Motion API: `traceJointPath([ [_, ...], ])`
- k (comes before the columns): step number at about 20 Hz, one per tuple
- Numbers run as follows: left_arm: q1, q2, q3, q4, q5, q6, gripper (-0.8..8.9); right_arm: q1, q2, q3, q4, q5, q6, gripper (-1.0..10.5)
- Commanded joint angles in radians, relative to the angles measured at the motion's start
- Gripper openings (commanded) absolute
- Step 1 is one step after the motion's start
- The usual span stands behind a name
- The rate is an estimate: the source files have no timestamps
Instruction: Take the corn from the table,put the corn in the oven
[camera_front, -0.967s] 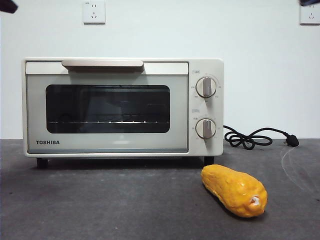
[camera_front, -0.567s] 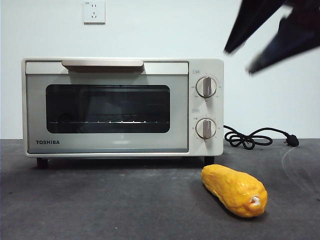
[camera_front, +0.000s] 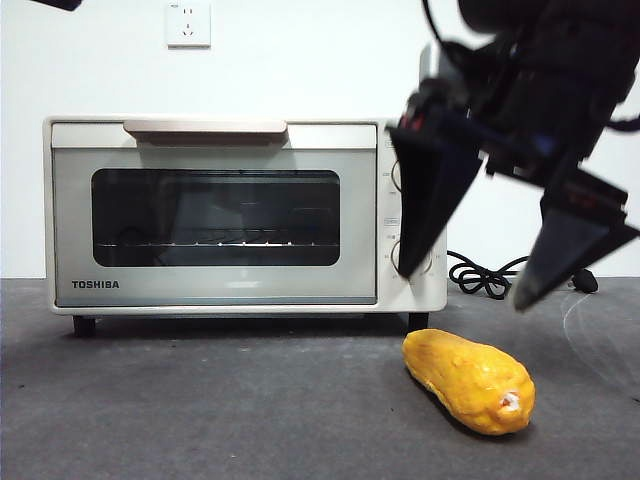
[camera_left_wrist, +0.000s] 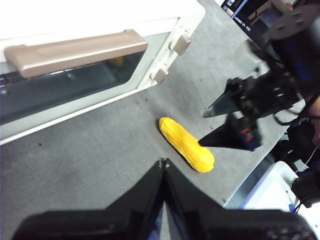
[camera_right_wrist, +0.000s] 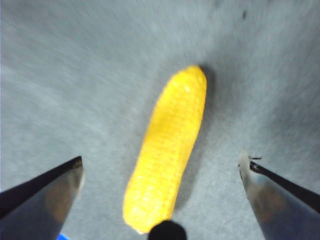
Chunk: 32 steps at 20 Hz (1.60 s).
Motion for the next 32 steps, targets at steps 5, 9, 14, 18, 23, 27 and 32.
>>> traceJointPath([
  [5, -0.003, 0.037, 0.002, 0.002, -0.010, 0.019, -0.06, 0.010, 0.131, 0.003, 0.005, -0.030, 0.023, 5.6],
  [9, -0.002, 0.060, 0.002, 0.002, -0.040, 0.023, -0.06, 0.046, 0.161, 0.003, 0.007, -0.029, 0.036, 3.6],
  [14, -0.003, 0.098, 0.002, 0.032, -0.041, 0.026, -0.05, 0.097, 0.161, 0.003, 0.027, -0.006, 0.038, -0.1],
  [18, -0.003, 0.129, 0.002, 0.129, -0.040, 0.024, -0.05, 0.113, 0.143, 0.008, 0.017, -0.004, 0.038, -0.1],
  [23, -0.003, 0.170, 0.002, 0.312, -0.040, -0.014, -0.06, 0.143, 0.057, 0.058, -0.043, -0.004, 0.037, -0.1],
  [27, -0.003, 0.221, 0.002, 0.493, -0.041, -0.039, -0.06, 0.162, -0.066, 0.126, -0.087, -0.004, 0.038, -0.1],
  [32, -0.003, 0.275, 0.004, 0.561, -0.084, -0.039, -0.06, 0.161, -0.178, 0.192, -0.127, -0.003, 0.037, -0.1],
])
